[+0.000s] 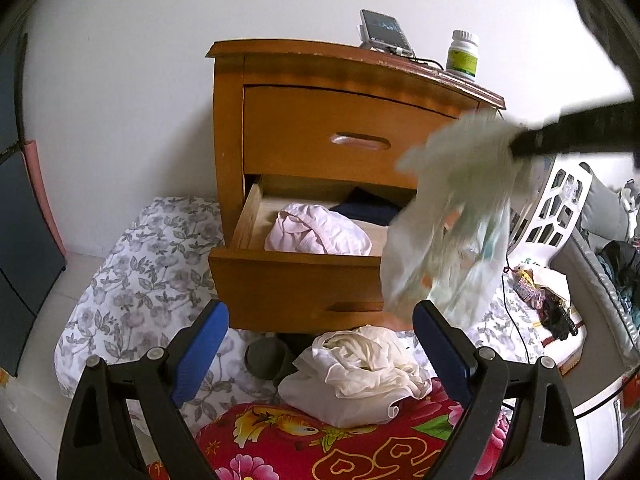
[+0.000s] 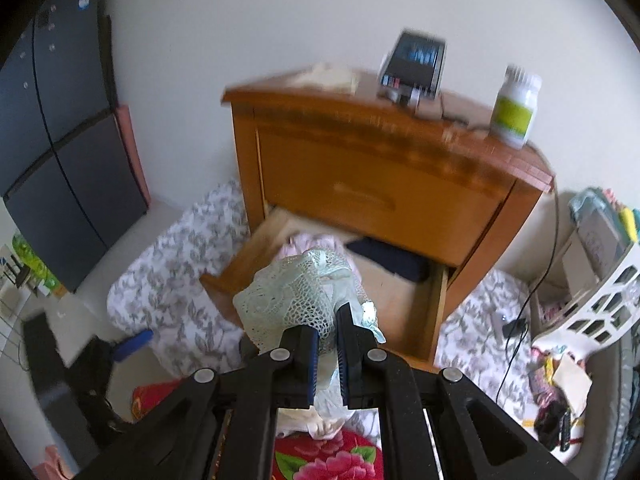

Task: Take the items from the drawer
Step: 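Lower the lace cloth onto the cloth pile on the bed, open right gripper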

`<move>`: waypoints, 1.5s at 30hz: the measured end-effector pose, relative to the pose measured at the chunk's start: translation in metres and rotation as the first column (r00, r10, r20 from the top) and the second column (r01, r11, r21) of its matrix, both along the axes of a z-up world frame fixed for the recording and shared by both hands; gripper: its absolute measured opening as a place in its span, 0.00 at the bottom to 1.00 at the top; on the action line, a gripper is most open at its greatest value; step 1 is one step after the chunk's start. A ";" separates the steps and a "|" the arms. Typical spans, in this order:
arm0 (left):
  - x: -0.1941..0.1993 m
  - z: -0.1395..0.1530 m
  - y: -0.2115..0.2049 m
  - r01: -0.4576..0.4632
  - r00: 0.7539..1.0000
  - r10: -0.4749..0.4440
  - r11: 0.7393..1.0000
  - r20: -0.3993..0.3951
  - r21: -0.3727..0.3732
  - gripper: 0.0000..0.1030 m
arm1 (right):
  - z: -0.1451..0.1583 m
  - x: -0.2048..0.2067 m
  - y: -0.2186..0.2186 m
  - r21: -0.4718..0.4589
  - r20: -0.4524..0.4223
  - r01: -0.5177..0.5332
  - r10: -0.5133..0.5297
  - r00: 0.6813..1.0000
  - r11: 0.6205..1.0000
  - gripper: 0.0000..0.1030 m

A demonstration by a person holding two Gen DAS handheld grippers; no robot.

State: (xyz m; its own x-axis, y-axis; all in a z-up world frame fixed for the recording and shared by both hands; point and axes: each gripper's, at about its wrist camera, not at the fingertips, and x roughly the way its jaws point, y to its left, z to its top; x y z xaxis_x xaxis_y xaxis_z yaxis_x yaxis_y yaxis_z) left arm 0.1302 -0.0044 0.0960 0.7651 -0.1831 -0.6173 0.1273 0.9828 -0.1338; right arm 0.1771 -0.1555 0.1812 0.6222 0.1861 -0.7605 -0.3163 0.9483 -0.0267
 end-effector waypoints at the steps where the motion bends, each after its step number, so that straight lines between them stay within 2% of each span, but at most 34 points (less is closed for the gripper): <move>1: 0.001 -0.002 0.000 0.000 1.000 0.000 1.000 -0.004 0.001 0.91 | -0.012 0.003 0.000 -0.001 -0.026 -0.001 0.001 1.000 1.000 0.08; 12: 0.012 -0.021 0.006 -0.012 0.999 0.012 1.000 -0.053 0.001 0.91 | -0.099 0.019 0.002 -0.006 -0.153 0.011 -0.012 0.988 1.000 0.08; 20: 0.020 -0.033 0.010 -0.019 0.996 0.019 1.000 -0.089 0.005 0.91 | -0.167 0.032 0.009 0.018 -0.270 0.049 -0.042 0.962 0.999 0.09; 33: 0.032 -0.054 0.015 -0.029 0.988 0.030 1.000 -0.148 0.012 0.91 | -0.216 0.032 0.020 0.038 -0.329 0.092 -0.075 0.941 0.995 0.10; 42: 0.038 -0.063 0.014 -0.028 0.984 0.032 0.999 -0.176 0.024 0.91 | -0.232 0.035 0.020 0.025 -0.362 0.106 -0.090 0.928 0.994 0.10; 44: 0.039 -0.064 0.014 -0.029 0.983 0.033 0.999 -0.180 0.025 0.91 | -0.233 0.034 0.019 0.027 -0.370 0.111 -0.093 0.924 0.993 0.16; 45: 0.040 -0.065 0.014 -0.028 0.983 0.033 0.999 -0.182 0.026 0.91 | -0.232 0.034 0.018 0.025 -0.371 0.111 -0.094 0.924 0.993 0.22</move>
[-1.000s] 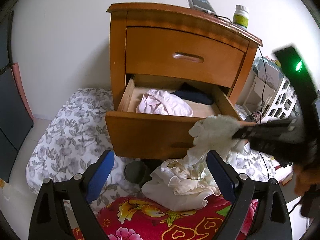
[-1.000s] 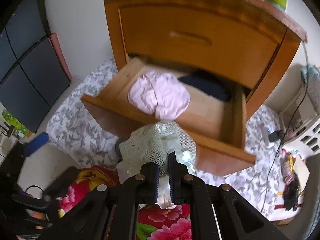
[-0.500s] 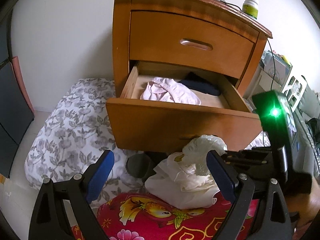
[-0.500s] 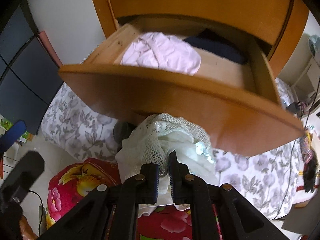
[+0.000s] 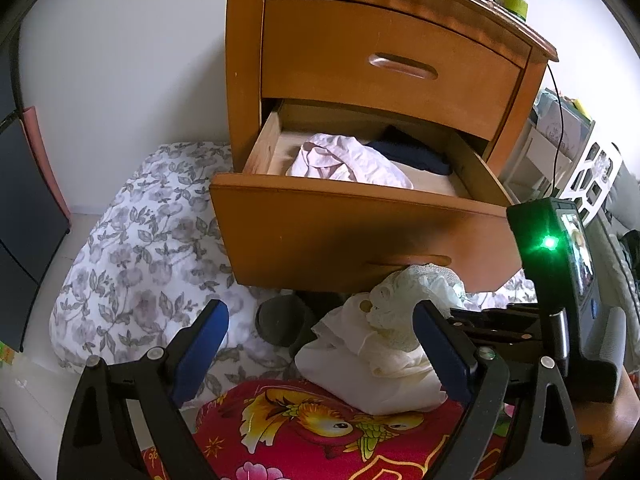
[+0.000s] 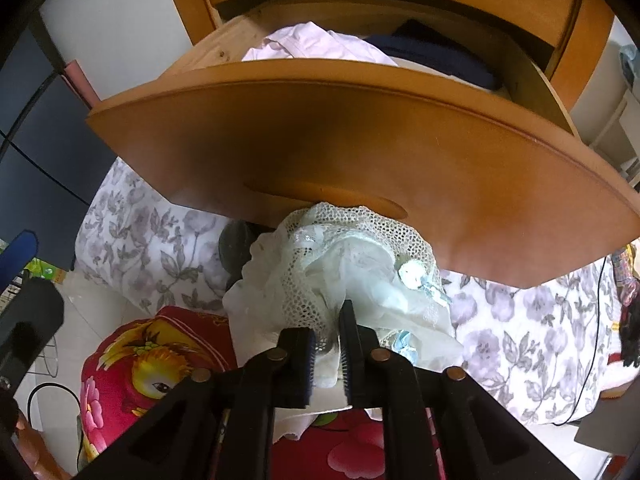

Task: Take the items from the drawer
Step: 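Lower the lace cloth onto the cloth pile on the bed, open right gripper, then withdraw the right gripper while bringing the left gripper to the drawer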

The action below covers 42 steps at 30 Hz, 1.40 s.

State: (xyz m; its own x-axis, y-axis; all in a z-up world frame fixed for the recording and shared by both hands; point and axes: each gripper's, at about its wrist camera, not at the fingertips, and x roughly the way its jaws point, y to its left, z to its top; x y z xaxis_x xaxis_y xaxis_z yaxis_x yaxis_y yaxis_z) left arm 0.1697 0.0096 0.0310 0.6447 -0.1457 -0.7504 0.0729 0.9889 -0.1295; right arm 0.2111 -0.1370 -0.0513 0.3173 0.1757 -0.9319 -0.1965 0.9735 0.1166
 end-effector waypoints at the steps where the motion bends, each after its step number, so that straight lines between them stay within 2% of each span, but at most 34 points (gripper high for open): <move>1: 0.001 -0.001 0.000 -0.001 1.000 0.001 1.000 -0.002 0.000 0.91 | 0.001 -0.001 0.000 -0.005 0.002 0.000 0.000 1.000 1.000 0.29; 4: 0.000 0.000 0.001 -0.007 1.000 0.007 1.000 0.001 -0.001 0.91 | 0.006 -0.003 0.000 -0.022 0.021 0.004 -0.003 1.000 1.000 0.42; 8: -0.004 0.005 0.005 -0.019 1.000 0.019 1.000 0.017 -0.007 0.91 | 0.019 -0.008 -0.003 -0.035 0.065 0.011 -0.009 0.998 0.999 0.45; 10: -0.005 0.007 0.006 -0.023 0.999 0.024 1.000 0.025 -0.009 0.91 | 0.026 -0.012 -0.005 -0.040 0.089 0.020 -0.016 0.996 0.999 0.54; 12: -0.007 0.010 0.006 -0.028 0.999 0.028 1.000 0.033 -0.010 0.91 | 0.033 -0.016 -0.008 -0.049 0.117 0.033 -0.027 0.993 0.998 0.58; 16: -0.010 0.016 0.007 -0.031 0.998 0.031 0.999 0.051 -0.009 0.91 | 0.045 -0.026 -0.017 -0.044 0.171 0.099 -0.090 0.981 0.994 0.71; 20: -0.012 0.018 0.006 -0.038 0.998 0.038 0.999 0.056 -0.004 0.91 | 0.051 -0.038 -0.027 -0.011 0.195 0.141 -0.136 0.971 0.990 0.77; 28: -0.013 0.019 0.006 -0.055 0.997 0.054 0.998 0.054 0.014 0.91 | 0.064 -0.056 -0.046 0.002 0.262 0.198 -0.192 0.946 0.980 0.99; 42: -0.009 0.009 0.006 -0.098 0.995 0.097 0.993 0.009 0.063 0.91 | 0.087 -0.077 -0.057 0.041 0.387 0.217 -0.216 0.897 0.975 1.00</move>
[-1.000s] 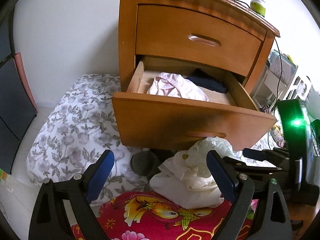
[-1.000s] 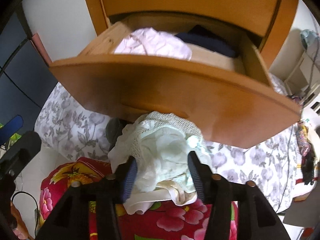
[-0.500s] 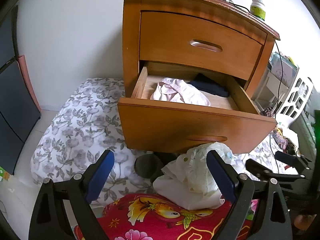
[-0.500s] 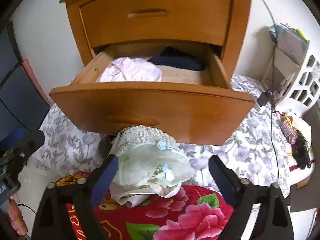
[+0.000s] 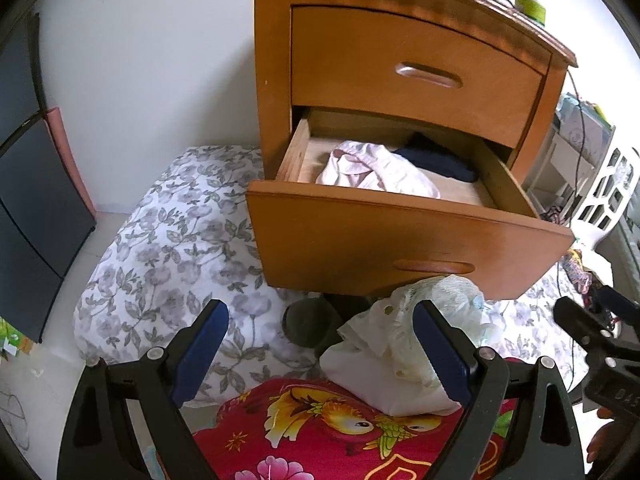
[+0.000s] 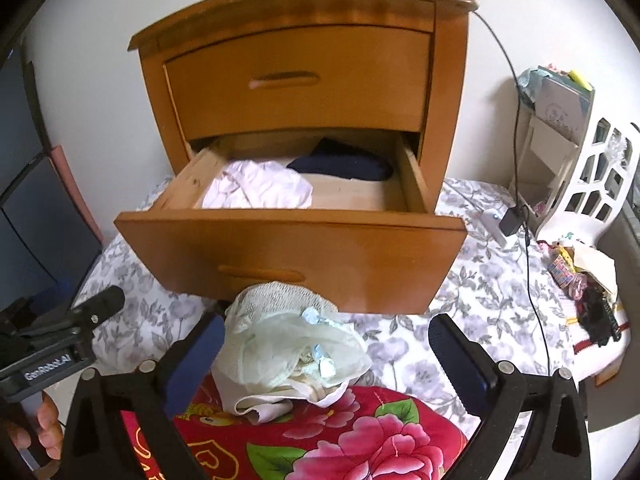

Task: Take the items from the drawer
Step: 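Withdraw the right gripper while bringing the left gripper to the drawer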

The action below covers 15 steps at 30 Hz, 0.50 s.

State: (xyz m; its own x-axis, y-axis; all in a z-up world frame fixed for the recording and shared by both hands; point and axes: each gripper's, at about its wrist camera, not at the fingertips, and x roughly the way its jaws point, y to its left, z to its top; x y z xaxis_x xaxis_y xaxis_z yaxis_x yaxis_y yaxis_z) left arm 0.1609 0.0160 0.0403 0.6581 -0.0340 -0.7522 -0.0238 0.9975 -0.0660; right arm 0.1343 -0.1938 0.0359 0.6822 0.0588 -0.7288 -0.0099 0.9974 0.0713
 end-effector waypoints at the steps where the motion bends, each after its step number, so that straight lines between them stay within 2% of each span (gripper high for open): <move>1: 0.001 -0.001 0.000 -0.003 1.000 0.003 1.000 -0.005 0.002 0.91 | -0.001 0.000 -0.001 0.002 0.005 0.001 -0.001 1.000 1.000 1.00; 8: 0.011 -0.007 0.004 -0.035 0.999 0.034 0.999 -0.026 -0.012 0.91 | -0.013 0.004 -0.009 0.033 0.007 0.002 -0.003 1.000 0.999 1.00; 15: 0.033 0.001 0.006 -0.054 0.998 0.052 0.997 -0.030 -0.051 0.94 | -0.020 0.009 -0.021 0.057 0.011 0.029 -0.029 1.000 0.998 1.00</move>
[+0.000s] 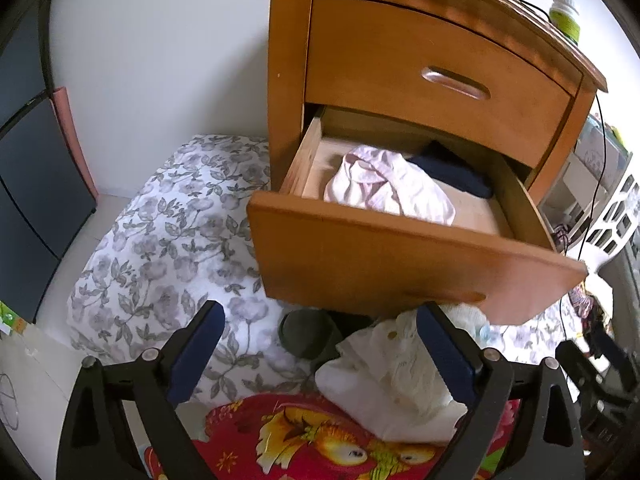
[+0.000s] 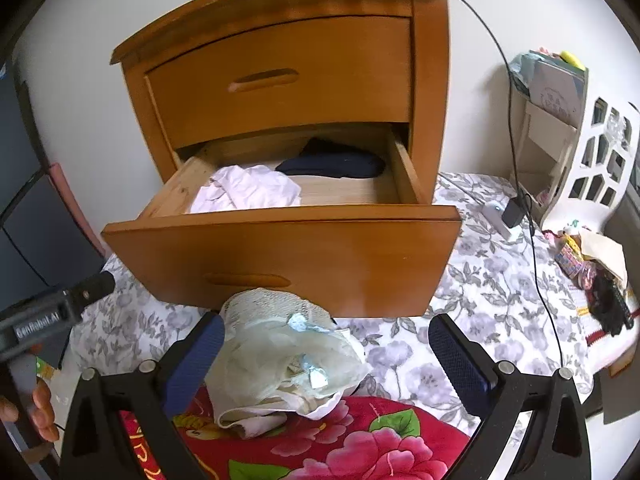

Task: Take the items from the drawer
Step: 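Withdraw the right gripper while bringing the left gripper to the drawer, then reach the left gripper into the drawer and close it on the pink cloth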

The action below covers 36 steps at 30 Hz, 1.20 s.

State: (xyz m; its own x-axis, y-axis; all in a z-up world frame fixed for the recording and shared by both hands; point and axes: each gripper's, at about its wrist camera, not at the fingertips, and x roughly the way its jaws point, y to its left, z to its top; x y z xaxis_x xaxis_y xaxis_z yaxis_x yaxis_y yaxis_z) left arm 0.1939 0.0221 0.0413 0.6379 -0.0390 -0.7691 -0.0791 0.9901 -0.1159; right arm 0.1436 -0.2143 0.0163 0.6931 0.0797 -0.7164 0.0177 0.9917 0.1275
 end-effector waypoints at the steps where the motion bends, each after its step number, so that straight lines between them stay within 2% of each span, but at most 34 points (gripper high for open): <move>1: 0.004 0.002 0.000 0.003 1.000 -0.003 1.000 0.001 -0.005 0.94 | 0.000 0.000 -0.001 0.003 0.002 0.004 -0.004 1.000 1.000 1.00; 6: 0.027 0.018 0.001 0.017 1.000 -0.017 1.000 0.020 -0.003 0.95 | -0.003 0.004 -0.005 0.023 -0.007 0.009 -0.009 1.000 1.000 1.00; 11: 0.057 0.040 0.002 0.041 0.997 -0.039 0.998 0.059 -0.036 0.95 | -0.003 0.007 -0.011 0.031 -0.007 0.028 -0.028 1.000 0.999 1.00; 16: 0.094 0.061 -0.011 0.121 0.991 -0.122 0.992 0.060 0.023 0.95 | -0.005 0.008 -0.011 0.040 -0.010 0.030 -0.030 1.000 0.999 1.00; 19: 0.110 0.070 -0.018 0.176 0.984 -0.176 0.984 0.042 0.002 0.95 | -0.007 0.009 -0.011 0.043 -0.017 0.024 -0.023 1.000 0.999 1.00; 22: 0.122 0.075 -0.030 0.207 0.978 -0.208 0.978 0.028 0.024 0.95 | -0.007 0.010 -0.012 0.049 -0.018 0.025 -0.024 1.000 0.998 1.00; 28: 0.150 0.062 -0.046 0.230 0.972 -0.229 0.973 -0.050 0.019 0.95 | -0.012 0.013 -0.016 0.057 -0.031 0.033 -0.031 0.999 0.998 1.00; 33: 0.175 0.027 -0.046 0.201 0.957 -0.202 0.979 -0.209 -0.029 0.95 | -0.019 0.016 -0.016 0.058 -0.044 0.026 -0.023 0.999 0.998 1.00; 36: 0.184 0.013 -0.043 0.170 0.948 -0.171 0.985 -0.268 -0.027 0.95 | -0.025 0.019 -0.014 0.063 -0.060 0.018 -0.014 0.998 0.998 1.00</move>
State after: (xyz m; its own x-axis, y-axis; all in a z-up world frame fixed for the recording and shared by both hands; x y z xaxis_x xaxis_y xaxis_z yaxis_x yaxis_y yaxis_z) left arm 0.3780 -0.0209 0.0540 0.3919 -0.1325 -0.9104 0.0625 0.9911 -0.1174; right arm 0.1628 -0.2283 -0.0091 0.6507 0.1154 -0.7505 0.0434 0.9811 0.1885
